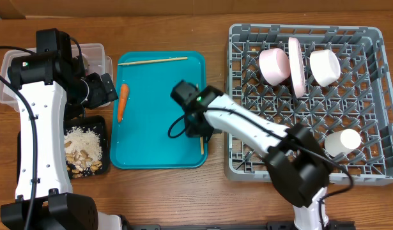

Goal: Sort waste into correct bins and load items into the dishwasher

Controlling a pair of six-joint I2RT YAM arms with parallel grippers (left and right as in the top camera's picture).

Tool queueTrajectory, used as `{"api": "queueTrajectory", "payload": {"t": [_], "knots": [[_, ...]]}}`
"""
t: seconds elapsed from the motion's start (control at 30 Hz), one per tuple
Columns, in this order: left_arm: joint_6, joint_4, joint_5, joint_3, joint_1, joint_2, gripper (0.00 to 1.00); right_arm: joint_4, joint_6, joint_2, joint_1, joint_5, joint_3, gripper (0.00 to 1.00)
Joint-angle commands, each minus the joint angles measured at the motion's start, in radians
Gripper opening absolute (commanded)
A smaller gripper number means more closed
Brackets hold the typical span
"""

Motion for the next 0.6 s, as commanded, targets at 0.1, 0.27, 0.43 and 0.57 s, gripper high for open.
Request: {"api": "queueTrajectory", "payload": {"t": [0.1, 0.27, 0.43, 0.57], "knots": [[0.02, 0.005, -0.003, -0.005, -0.007, 0.0, 0.94, -0.148, -0.08, -0.293, -0.123, 0.125, 0.069, 0.04], [0.02, 0.004, -0.003, -0.005, -0.007, 0.0, 0.95, -0.244, -0.091, -0.298, -0.238, 0.122, 0.017, 0.04], [0.02, 0.004, -0.003, -0.005, -0.007, 0.0, 0.94, -0.152, -0.09, -0.296, -0.239, -0.003, -0.113, 0.04], [0.02, 0.003, -0.003, -0.005, -0.007, 0.0, 0.94, -0.095, -0.079, -0.296, -0.206, -0.016, -0.197, 0.04]]}}
